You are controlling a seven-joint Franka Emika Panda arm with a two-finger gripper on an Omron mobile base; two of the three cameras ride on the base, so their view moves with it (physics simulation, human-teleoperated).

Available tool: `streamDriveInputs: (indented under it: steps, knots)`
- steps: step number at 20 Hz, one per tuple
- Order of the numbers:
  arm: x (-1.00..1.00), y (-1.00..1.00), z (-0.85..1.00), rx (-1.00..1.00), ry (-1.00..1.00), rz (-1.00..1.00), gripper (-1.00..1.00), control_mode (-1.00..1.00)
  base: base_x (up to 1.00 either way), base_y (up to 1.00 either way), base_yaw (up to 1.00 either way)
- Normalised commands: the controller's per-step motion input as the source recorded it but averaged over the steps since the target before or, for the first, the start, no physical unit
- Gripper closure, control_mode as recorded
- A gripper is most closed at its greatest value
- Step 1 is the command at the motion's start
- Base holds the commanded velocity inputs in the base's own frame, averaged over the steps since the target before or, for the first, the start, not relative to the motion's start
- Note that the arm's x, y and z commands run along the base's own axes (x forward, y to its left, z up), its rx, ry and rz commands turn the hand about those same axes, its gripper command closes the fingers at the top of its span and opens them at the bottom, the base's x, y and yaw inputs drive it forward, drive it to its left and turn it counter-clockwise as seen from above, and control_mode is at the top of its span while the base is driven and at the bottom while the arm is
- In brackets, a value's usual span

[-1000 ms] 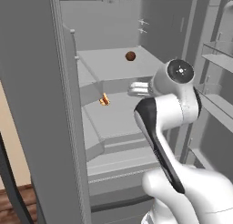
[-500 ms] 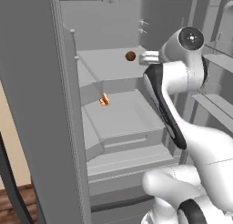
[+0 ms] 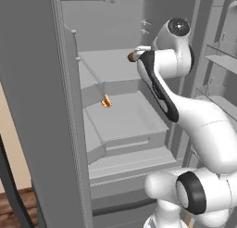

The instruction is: Pick the pear and apple from the fridge and place them on the plate next to the blender to make a fruit smoothie.

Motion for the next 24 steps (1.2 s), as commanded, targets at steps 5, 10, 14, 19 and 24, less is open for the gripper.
streamDriveInputs:
  steps: [5,10,14,19,24]
  knots:
    - [0.98,0.0,-0.32,0.01,0.19,0.02,-1.0,-1.0,0.0,0.0,0.0]
    - [0.7,0.07,-0.2,0.0,0.07,0.0,-1.0,-1.0,0.0,0.0,0.0]
    - [0.36,0.17,-0.29,0.0,0.07,0.0,-1.0,-1.0,0.0,0.0,0.0]
    - [0.71,0.14,-0.21,0.0,0.0,0.0,-1.0,-1.0,0.0,0.0,0.0]
    - [0.66,0.01,-0.06,0.0,0.0,0.0,-1.0,-1.0,0.0,0.0,0.0]
